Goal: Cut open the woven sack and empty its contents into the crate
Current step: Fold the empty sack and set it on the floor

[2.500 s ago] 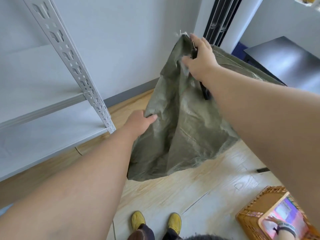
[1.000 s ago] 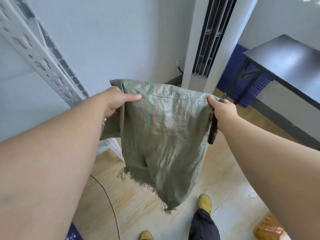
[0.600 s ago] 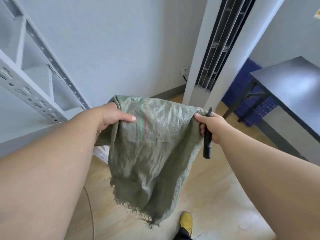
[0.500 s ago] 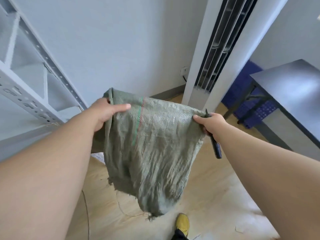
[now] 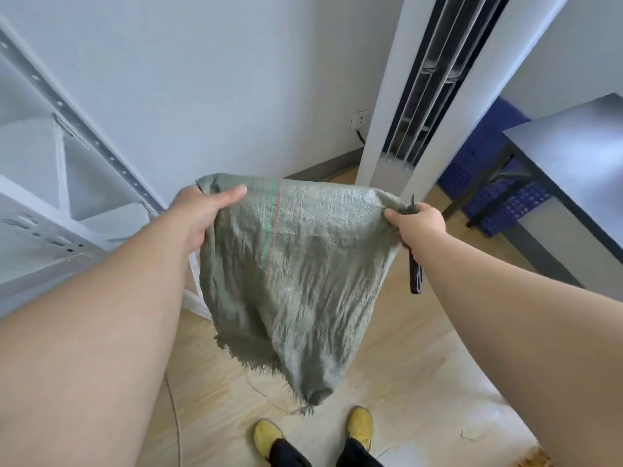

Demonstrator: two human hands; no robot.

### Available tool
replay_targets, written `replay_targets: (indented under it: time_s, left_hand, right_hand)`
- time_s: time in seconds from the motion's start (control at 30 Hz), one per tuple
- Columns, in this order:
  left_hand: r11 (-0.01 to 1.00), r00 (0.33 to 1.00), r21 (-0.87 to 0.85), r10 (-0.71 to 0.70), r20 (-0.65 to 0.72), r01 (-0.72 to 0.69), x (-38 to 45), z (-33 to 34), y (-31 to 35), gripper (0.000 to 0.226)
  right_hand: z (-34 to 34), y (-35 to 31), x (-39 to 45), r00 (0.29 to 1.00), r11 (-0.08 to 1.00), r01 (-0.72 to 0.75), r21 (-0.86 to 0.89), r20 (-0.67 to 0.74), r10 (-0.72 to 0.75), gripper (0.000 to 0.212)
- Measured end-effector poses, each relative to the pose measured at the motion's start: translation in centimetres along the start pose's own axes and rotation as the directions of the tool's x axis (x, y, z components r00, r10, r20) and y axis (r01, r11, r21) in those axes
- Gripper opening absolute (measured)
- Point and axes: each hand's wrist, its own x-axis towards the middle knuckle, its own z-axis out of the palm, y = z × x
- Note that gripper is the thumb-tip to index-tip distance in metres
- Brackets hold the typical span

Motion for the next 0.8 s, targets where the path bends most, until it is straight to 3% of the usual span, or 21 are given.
replay_targets:
  time_s: [0.13,0.23,0.3,0.4,0.5,0.57,0.63,0.67,0.73,0.8]
  left_hand:
    - [0.953,0.988,0.269,-0.151,0.015,0.142,1.8,-0.4,0.4,0.058]
    - [0.971,0.994,0.215,-0.091,-0.052,0.100,4.5,-0.8,-0.3,0.053]
    - [0.891,0.984,0.418,-0.152,-0.089,0.175,5.7,-0.5,-1.4,0.063]
    - [0.804,0.963,0.538,-0.157,-0.219,0.253,8.3,-0.6,-3.9,0.077]
    - [0.549,0.936,0.786,0.020,-0.351,0.284,11.1,0.0,-6.3,0.058]
    - [0.469,0.923,0.837,0.106,-0.370,0.281,13.4,1.6,-7.5,0.042]
    - [0.458,0.912,0.846,0.155,-0.379,0.274,15.8,4.0,-8.2,0.031]
    - [0.493,0.913,0.840,0.195,-0.359,0.225,17.3,5.4,-8.4,0.030]
    - [0.662,0.929,0.748,0.300,-0.219,-0.038,20.7,9.0,-8.4,0.042]
    - [0.814,0.914,0.472,0.404,-0.042,-0.338,22.0,12.4,-8.9,0.056]
  right_hand:
    - [0.5,0.3,1.2,0.998,0.985,-0.067,0.157,-0.005,0.069,0.037]
    - [1.5,1.0,2.7,0.995,0.978,-0.095,0.188,0.011,0.095,0.036]
    - [2.6,1.7,3.8,0.990,0.984,-0.138,0.116,0.017,0.137,0.032]
    - [5.0,3.2,5.6,0.985,0.985,-0.172,0.031,0.038,0.171,0.035]
    - [8.0,5.8,7.0,0.938,0.945,-0.301,-0.128,0.138,0.318,0.026]
    - [10.0,8.8,8.0,0.914,0.923,-0.339,-0.180,0.169,0.369,0.037]
    - [11.8,12.2,9.2,0.900,0.913,-0.369,-0.173,0.177,0.397,0.051]
    - [12.5,13.8,9.6,0.876,0.895,-0.417,-0.158,0.193,0.442,0.042]
    - [14.2,17.6,11.0,0.753,0.793,-0.594,-0.133,0.256,0.607,0.008]
    - [15.3,21.2,12.1,0.593,0.638,-0.770,-0.030,0.336,0.732,0.020]
